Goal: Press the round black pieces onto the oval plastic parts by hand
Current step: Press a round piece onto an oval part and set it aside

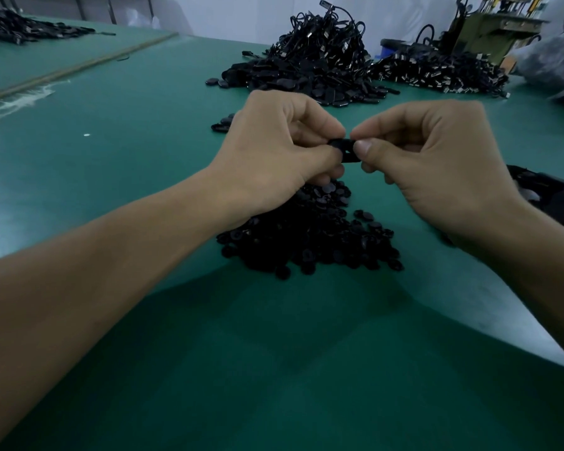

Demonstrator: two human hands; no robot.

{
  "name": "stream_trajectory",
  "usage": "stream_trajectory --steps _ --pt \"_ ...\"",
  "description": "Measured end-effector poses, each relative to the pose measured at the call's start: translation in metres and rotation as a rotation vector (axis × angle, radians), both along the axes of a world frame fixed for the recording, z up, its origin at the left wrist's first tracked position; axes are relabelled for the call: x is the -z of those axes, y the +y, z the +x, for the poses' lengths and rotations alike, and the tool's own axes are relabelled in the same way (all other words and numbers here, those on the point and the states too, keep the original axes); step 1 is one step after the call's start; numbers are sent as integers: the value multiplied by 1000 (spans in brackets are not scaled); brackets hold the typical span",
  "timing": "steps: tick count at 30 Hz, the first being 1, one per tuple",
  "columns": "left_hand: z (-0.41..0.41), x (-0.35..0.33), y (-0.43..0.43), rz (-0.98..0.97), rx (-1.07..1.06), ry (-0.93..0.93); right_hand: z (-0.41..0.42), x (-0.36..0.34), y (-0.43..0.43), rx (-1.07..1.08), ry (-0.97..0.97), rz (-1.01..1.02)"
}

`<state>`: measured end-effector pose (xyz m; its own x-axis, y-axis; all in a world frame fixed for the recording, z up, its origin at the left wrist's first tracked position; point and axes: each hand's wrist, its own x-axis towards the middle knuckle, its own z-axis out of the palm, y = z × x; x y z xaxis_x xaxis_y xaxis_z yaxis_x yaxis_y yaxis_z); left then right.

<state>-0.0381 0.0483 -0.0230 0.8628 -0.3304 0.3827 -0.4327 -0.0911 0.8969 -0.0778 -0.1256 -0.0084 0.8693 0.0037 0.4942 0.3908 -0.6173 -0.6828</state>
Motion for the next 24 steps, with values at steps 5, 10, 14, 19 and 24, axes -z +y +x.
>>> stream_trajectory --steps 5,10,14,19,24 --pt "0 -1 0 6 0 -15 -1 0 1 2 8 -32" --pt "0 0 -1 -7 2 -21 -2 0 3 31 -20 -41" --pt "1 0 0 -6 -1 -27 -2 1 5 25 -1 -41" --pt "1 1 -2 16 3 -36 -3 0 6 38 -12 -29" --pt "2 1 -2 37 -24 -67 -3 1 7 64 -6 7"
